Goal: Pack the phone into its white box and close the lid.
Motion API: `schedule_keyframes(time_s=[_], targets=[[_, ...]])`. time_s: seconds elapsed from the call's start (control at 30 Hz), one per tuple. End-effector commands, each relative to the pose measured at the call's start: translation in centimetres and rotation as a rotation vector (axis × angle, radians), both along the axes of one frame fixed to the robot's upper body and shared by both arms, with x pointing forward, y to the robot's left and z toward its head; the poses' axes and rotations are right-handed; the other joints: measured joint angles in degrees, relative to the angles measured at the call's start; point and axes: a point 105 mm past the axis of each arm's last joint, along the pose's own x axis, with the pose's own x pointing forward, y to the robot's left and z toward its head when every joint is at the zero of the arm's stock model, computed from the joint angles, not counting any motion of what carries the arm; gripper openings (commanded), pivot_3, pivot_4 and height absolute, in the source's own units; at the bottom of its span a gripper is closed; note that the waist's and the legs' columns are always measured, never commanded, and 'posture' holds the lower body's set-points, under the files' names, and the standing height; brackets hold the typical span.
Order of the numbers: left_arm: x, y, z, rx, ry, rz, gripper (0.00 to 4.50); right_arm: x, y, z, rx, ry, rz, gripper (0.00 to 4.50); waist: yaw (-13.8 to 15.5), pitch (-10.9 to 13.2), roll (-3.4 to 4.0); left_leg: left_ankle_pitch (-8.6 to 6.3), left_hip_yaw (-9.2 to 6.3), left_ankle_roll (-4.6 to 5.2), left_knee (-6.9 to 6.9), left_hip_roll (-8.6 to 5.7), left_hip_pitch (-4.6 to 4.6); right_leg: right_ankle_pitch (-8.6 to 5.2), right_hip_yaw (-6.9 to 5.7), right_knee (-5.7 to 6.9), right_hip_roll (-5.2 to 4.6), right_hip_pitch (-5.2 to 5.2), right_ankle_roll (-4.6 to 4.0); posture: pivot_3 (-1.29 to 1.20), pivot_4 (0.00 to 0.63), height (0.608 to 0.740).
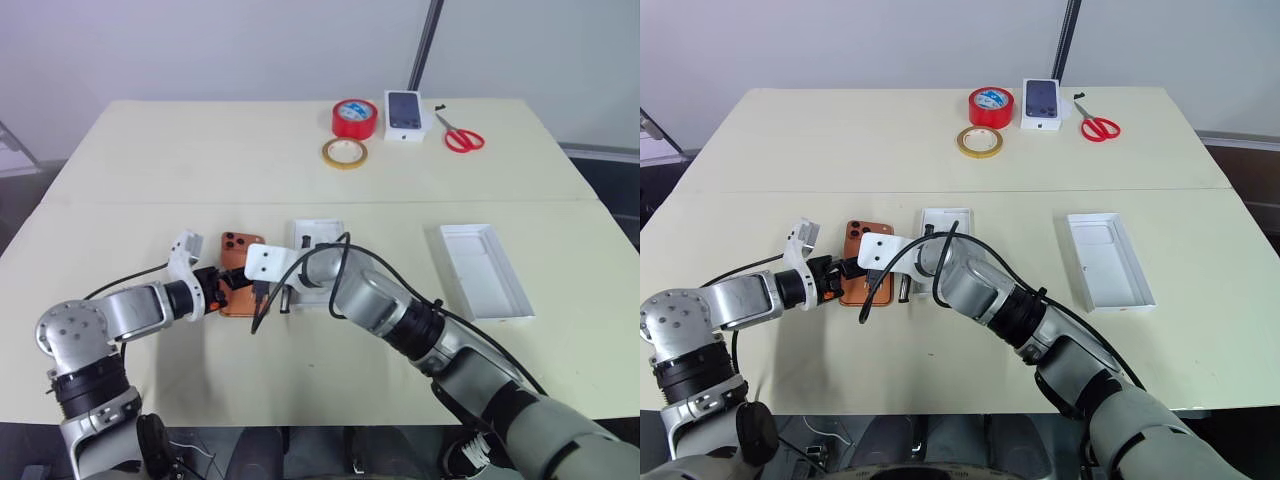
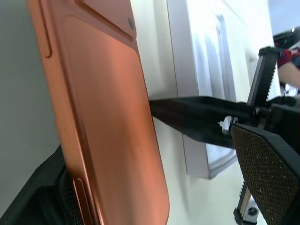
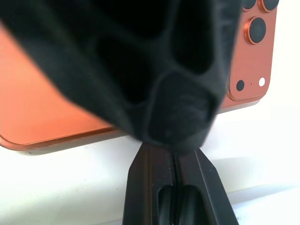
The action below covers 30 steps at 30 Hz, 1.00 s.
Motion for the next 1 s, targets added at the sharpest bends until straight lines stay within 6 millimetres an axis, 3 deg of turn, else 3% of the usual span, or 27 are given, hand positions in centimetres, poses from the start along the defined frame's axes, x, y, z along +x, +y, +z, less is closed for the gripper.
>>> schedule_keyframes(time_s=[0.03,0.3,0.4,0.57,0.73,0.87,1.0], targets=[[-0.2,0.9,-0.4,0.005,0.024,0.042,3.24,-0.8,1.0,0.7,0.026,-0.021,0.044,0.0,-0.06,0.0,0.0,0.0,0.0,0.0,0.0,0.0,0.0,0.0,0.0,0.0,0.0,-0.01,0.0,0.0,0.15,0.74],[-0.6,2.3,-0.5,-0.031,0.042,0.097,3.24,-0.8,0.8,1.0,0.031,-0.028,0.04,0.0,-0.17,0.01,-0.01,0.01,0.0,-0.03,-0.02,0.0,-0.06,0.0,0.0,0.0,0.0,-0.1,0.0,0.0,0.15,0.74],[-0.6,2.9,-0.4,-0.049,0.038,0.125,2.41,-0.7,0.7,1.2,0.036,-0.031,0.035,0.0,-0.51,0.01,-0.02,0.01,0.0,-0.03,-0.04,0.01,-0.06,0.0,0.01,0.0,0.0,-0.11,0.0,0.0,0.15,0.74],[-0.6,3.0,-0.3,-0.078,0.044,0.144,0.16,-0.5,0.2,2.2,0.054,-0.057,0.022,0.0,-0.78,0.01,-0.08,0.02,-0.05,-0.05,-0.04,0.01,-0.09,0.0,-0.02,-0.01,-0.02,-0.1,0.0,0.0,0.15,0.74],[-0.5,3.0,0.7,-0.164,0.018,0.165,0.07,-0.7,-0.9,4.5,0.098,-0.112,0.025,0.0,-0.98,0.03,-0.09,0.04,-0.06,-0.08,-0.1,0.01,-0.1,0.0,-0.01,0.0,-0.01,-0.15,0.0,0.0,0.15,0.74],[0.2,2.7,2.9,-0.255,-0.036,0.205,0.07,-1.1,-2.3,7.6,0.257,-0.148,0.025,0.0,-0.81,0.08,-0.17,0.03,-0.08,-0.08,-0.1,0.02,-0.14,0.0,-0.01,-0.02,-0.01,-0.17,0.0,0.0,0.15,0.74],[0.9,0.5,5.5,-0.326,-0.089,0.182,0.07,-1.8,-5.7,9.4,0.416,-0.126,0.024,0.0,0.24,0.08,-0.18,0.03,-0.1,-0.08,-0.07,0.01,-0.21,0.0,-0.03,-0.15,-0.04,-0.1,0.0,0.0,0.15,0.74]])
